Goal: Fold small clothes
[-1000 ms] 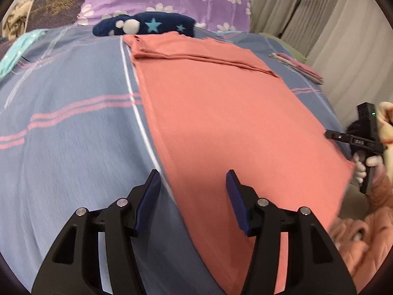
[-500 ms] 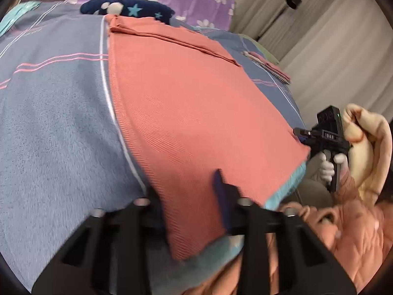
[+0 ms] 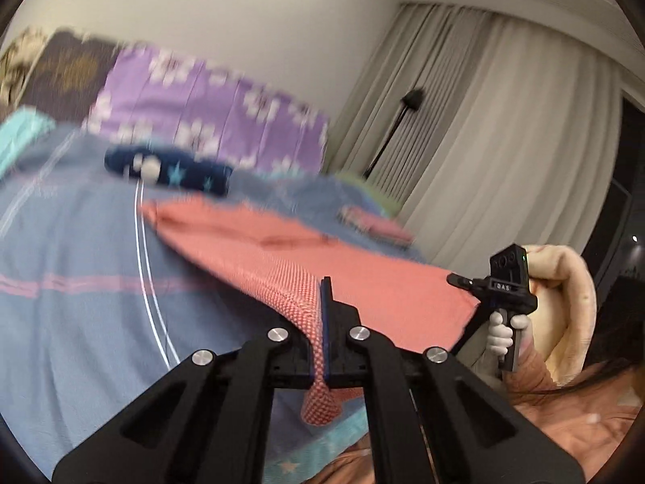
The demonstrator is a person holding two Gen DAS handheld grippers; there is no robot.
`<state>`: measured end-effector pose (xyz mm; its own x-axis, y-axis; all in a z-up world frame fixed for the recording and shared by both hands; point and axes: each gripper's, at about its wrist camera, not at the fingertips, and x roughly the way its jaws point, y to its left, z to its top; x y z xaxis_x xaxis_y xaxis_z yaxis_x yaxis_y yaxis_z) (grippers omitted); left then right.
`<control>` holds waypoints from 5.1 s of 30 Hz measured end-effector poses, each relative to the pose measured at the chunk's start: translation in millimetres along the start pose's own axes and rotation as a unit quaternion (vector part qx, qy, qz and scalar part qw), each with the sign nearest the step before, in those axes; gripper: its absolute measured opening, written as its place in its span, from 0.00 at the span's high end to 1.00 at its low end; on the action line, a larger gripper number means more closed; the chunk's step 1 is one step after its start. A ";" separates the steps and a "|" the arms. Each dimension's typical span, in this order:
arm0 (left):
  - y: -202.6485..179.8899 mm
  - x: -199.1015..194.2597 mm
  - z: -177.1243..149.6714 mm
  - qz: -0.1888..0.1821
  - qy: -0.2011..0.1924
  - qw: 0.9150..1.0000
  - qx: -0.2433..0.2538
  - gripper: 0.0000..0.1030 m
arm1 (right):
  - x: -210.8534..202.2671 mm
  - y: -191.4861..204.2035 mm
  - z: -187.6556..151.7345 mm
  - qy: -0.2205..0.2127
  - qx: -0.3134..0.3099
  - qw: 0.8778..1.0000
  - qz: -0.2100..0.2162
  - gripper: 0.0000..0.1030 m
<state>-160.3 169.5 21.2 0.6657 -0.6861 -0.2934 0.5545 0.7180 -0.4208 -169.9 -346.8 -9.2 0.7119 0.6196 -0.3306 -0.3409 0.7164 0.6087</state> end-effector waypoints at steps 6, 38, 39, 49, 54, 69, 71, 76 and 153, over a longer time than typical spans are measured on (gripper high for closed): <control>-9.6 6.2 1.4 0.020 0.008 1.000 0.015 0.97 | -23.8 5.5 -7.2 -0.017 -0.015 0.998 -0.051 0.96; 209.0 238.4 42.0 0.146 0.167 0.968 -0.114 0.85 | 227.6 -141.9 102.7 0.123 0.049 0.985 -0.114 0.80; 207.6 240.8 41.1 0.145 0.170 0.968 -0.113 0.95 | 229.4 -135.5 100.1 0.135 0.036 0.984 -0.108 0.93; 250.5 258.2 92.8 0.179 0.086 0.960 -0.194 0.80 | 263.1 -170.5 170.3 0.053 0.137 0.984 -0.100 0.85; 246.2 253.2 92.4 0.216 0.086 0.963 -0.133 0.42 | 267.8 -168.2 164.0 0.081 0.083 0.985 -0.131 0.61; 236.5 271.3 96.4 0.223 0.109 0.967 -0.050 0.95 | 285.7 -155.9 163.2 0.056 -0.005 0.982 -0.180 0.97; 238.3 277.9 91.6 0.250 0.133 0.959 -0.023 0.91 | 288.2 -155.3 162.5 0.065 -0.019 0.980 -0.189 0.89; 240.0 265.1 73.2 0.287 0.154 0.945 -0.026 0.73 | 275.2 -162.8 141.9 0.097 -0.006 0.974 -0.204 0.76; -84.3 410.6 -52.9 -0.017 0.306 0.945 0.117 0.80 | 271.7 -182.7 118.3 0.179 -0.065 0.971 -0.145 1.00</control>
<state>39.9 -179.0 -109.2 0.2717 -0.5966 -0.7551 0.7134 0.6515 -0.2581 158.5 -347.3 -124.9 0.5384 0.4416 -0.7177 -0.2493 0.8970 0.3650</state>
